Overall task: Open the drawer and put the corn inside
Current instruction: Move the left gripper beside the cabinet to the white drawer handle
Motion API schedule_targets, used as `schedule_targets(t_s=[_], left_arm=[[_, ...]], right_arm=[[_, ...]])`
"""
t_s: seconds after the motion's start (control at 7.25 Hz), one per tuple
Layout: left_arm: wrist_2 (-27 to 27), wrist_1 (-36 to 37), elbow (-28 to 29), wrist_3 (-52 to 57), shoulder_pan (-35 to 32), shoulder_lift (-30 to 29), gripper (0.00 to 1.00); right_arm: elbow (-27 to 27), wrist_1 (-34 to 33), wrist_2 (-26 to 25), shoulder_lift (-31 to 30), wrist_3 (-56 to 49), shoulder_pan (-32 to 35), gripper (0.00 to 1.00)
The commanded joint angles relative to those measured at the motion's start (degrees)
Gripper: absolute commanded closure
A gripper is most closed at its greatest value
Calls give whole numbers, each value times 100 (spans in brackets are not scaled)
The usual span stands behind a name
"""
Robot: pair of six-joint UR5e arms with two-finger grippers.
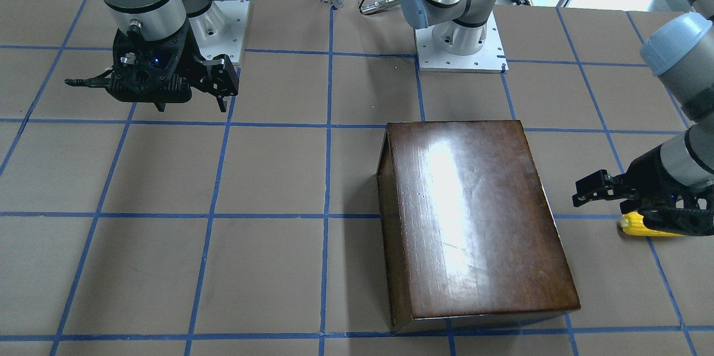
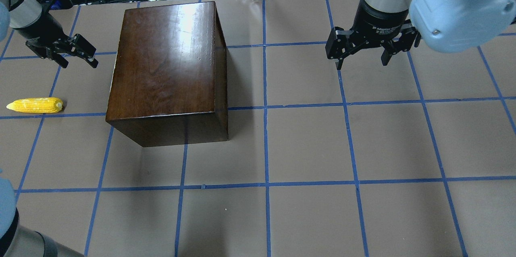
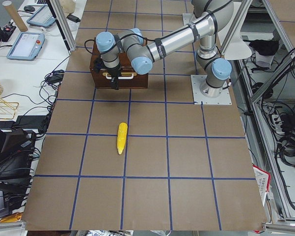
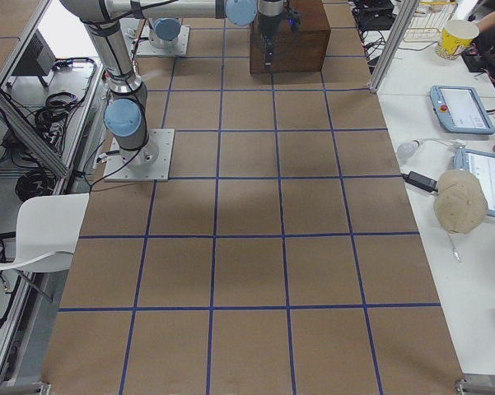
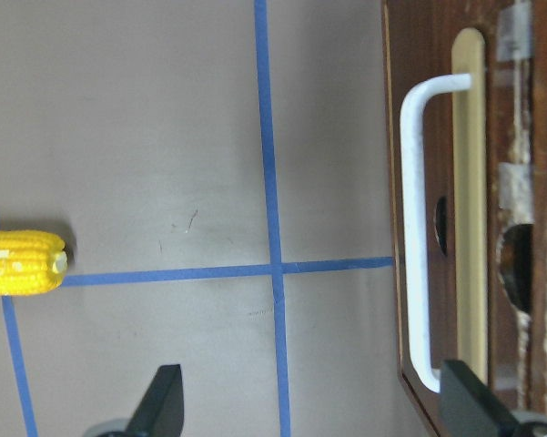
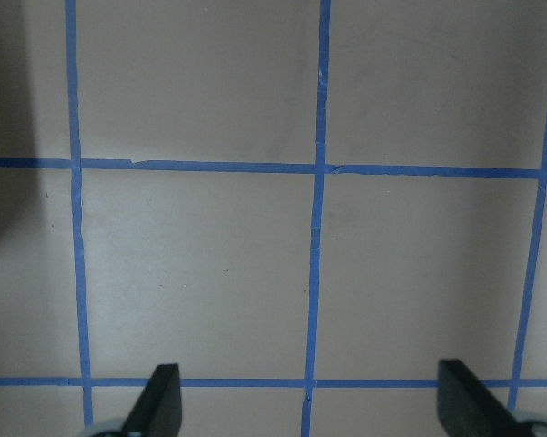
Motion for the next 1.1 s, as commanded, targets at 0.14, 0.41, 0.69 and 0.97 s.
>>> schedule_targets(t_s=[0.14, 0.41, 0.69, 0.97], left_arm=[[-443, 32, 8, 84, 13, -154, 0], [-462, 23, -1, 110, 13, -225, 0], [-793, -3, 8, 67, 12, -295, 0], [-848, -4, -1, 75, 13, -330, 0]], right_arm=[[0, 0, 0, 0, 0, 0, 0], [0, 0, 0, 0, 0, 0, 0], [0, 0, 0, 0, 0, 0, 0], [0, 0, 0, 0, 0, 0, 0]])
